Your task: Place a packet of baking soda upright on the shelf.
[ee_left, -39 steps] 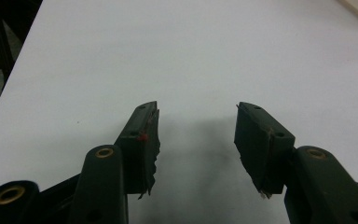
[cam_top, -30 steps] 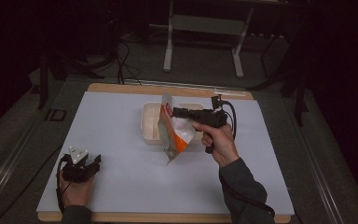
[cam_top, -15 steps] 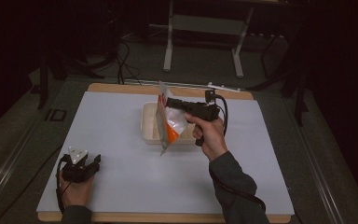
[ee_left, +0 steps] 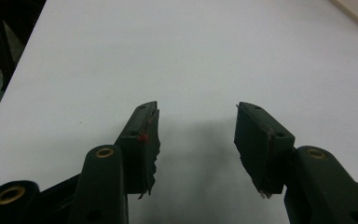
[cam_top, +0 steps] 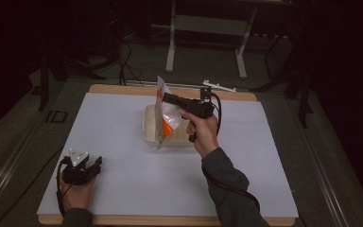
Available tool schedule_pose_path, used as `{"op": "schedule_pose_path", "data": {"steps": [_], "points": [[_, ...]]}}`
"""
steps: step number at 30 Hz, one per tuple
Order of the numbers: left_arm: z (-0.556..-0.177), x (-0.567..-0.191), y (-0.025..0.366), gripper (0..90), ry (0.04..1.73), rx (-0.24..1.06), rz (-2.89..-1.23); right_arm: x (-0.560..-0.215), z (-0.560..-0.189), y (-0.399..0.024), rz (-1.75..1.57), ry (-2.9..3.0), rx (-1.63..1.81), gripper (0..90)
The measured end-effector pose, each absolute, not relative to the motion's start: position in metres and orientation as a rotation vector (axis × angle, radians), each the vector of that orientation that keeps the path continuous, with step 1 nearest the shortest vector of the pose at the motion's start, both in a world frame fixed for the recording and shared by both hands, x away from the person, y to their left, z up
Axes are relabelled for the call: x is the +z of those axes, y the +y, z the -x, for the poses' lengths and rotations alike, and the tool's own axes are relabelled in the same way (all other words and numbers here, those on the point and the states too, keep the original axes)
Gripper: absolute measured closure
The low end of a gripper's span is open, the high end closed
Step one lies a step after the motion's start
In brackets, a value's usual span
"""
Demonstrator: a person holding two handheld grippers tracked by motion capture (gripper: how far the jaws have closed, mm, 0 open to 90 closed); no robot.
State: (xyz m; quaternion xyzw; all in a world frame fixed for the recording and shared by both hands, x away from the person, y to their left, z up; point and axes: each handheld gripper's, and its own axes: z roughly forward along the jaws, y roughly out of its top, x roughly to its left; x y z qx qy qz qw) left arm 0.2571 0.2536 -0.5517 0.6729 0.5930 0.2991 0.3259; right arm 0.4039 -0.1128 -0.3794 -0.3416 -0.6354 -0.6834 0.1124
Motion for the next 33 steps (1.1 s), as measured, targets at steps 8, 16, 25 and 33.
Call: {"op": "schedule_pose_path", "data": {"steps": [8, 16, 25, 33], "points": [[-0.257, -0.552, 0.254, 49.4, 1.554, 0.785, -1.756, -0.384, -0.413, -0.103, 1.018, -1.891, -2.058, 90.0], [-0.257, -0.551, 0.254, 49.4, 1.554, 0.780, -1.753, -0.390, -0.422, -0.099, 1.024, -1.937, -2.124, 90.0], [-0.257, -0.552, 0.255, 49.4, 1.555, 0.778, -1.747, -0.401, -0.424, -0.089, 1.028, -2.032, -2.144, 90.0], [-0.257, -0.552, 0.254, 49.4, 1.554, 0.780, -1.750, -0.409, -0.417, -0.087, 1.064, -2.015, -2.142, 90.0]]}}
